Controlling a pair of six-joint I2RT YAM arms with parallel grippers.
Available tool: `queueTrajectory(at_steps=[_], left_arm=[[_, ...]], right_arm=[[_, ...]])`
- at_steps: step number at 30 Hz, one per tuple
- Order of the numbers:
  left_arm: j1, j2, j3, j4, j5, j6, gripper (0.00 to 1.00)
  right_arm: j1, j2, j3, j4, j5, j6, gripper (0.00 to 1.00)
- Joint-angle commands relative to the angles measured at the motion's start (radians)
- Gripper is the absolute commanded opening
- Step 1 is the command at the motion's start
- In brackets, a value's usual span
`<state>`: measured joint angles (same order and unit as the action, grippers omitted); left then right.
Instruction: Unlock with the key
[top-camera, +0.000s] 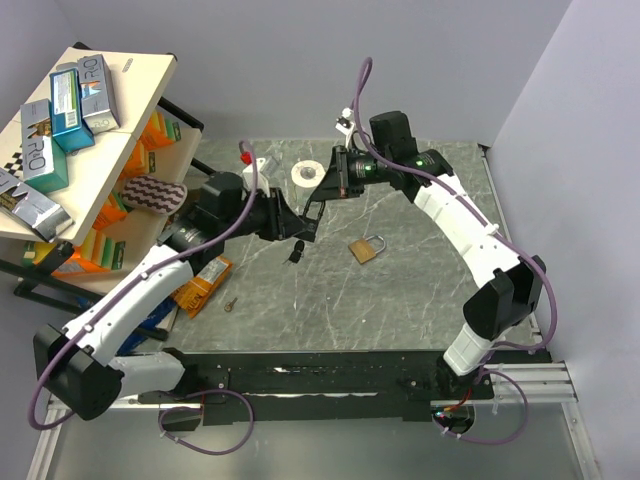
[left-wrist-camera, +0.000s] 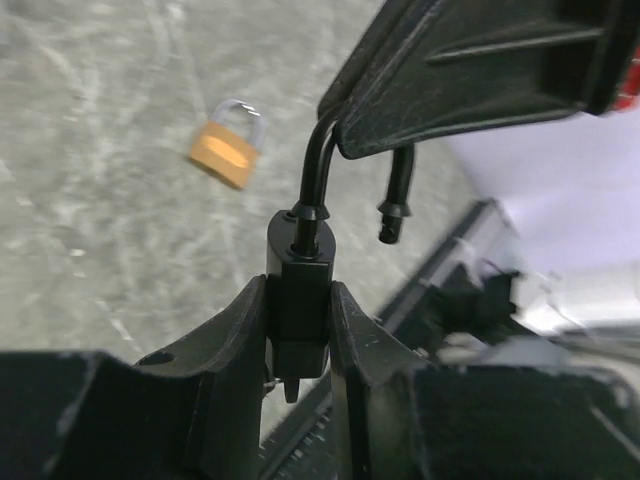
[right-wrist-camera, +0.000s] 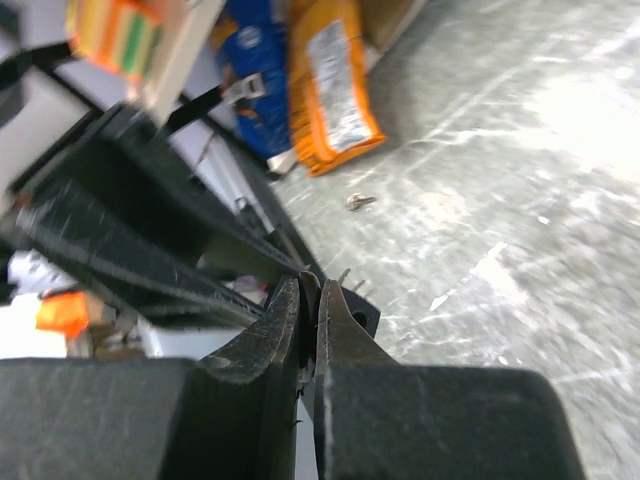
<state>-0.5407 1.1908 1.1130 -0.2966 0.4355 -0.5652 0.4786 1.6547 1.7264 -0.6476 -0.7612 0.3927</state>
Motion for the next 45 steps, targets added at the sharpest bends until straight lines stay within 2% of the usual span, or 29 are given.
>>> queueTrajectory(at_steps=[1, 4, 6, 10, 12, 13, 16, 18, 23, 26, 27, 30, 34, 38, 45], left_arm=[[-0.086, 0.021, 0.080, -0.010, -0.262, 0.051, 0.01], [-0.105, 0.041, 0.085, 0.007, -0.297, 0.030, 0.01], [-0.107, 0.052, 0.079, 0.024, -0.293, 0.004, 0.01], [-0.102, 0.044, 0.033, 0.088, -0.281, -0.054, 0.01], [-0.091, 0.036, 0.008, 0.123, -0.261, -0.078, 0.01], [-0.075, 0.029, 0.001, 0.135, -0.238, -0.096, 0.01], [-0.042, 0.023, -0.024, 0.166, -0.205, -0.128, 0.01], [-0.024, 0.015, -0.038, 0.183, -0.196, -0.140, 0.01], [0.016, -0.020, -0.085, 0.272, -0.132, -0.209, 0.01], [0.034, -0.042, -0.111, 0.349, -0.094, -0.251, 0.01], [0.044, -0.051, -0.117, 0.364, -0.068, -0.262, 0.01], [0.065, -0.075, -0.137, 0.424, -0.014, -0.311, 0.01], [0.082, -0.095, -0.148, 0.470, 0.026, -0.381, 0.01], [0.091, -0.115, -0.185, 0.559, 0.069, -0.452, 0.01], [0.096, -0.119, -0.209, 0.666, 0.118, -0.527, 0.01]], right_arm=[[0.017, 0.014, 0.070, -0.066, 0.164, 0.044, 0.00], [0.025, 0.005, 0.044, -0.028, 0.194, 0.100, 0.00], [0.031, -0.001, 0.032, -0.008, 0.192, 0.133, 0.04], [0.029, -0.015, 0.007, 0.034, 0.175, 0.163, 0.33], [0.017, -0.035, -0.011, 0.075, 0.145, 0.187, 0.42], [0.008, -0.045, -0.052, 0.107, 0.125, 0.204, 0.51], [-0.020, -0.087, -0.134, 0.235, 0.059, 0.299, 0.59], [-0.026, -0.107, -0.148, 0.264, 0.063, 0.321, 0.61], [-0.037, -0.131, -0.163, 0.201, 0.137, 0.265, 0.70], [-0.066, -0.183, -0.290, 0.328, 0.076, 0.325, 0.74], [-0.074, -0.197, -0.370, 0.436, 0.056, 0.345, 0.74], [-0.083, -0.233, -0.464, 0.531, 0.022, 0.365, 0.75], [-0.086, -0.239, -0.511, 0.705, -0.079, 0.393, 0.74], [-0.086, -0.230, -0.556, 0.895, -0.162, 0.504, 0.75], [-0.058, -0.194, -0.544, 1.059, -0.250, 0.587, 0.74]])
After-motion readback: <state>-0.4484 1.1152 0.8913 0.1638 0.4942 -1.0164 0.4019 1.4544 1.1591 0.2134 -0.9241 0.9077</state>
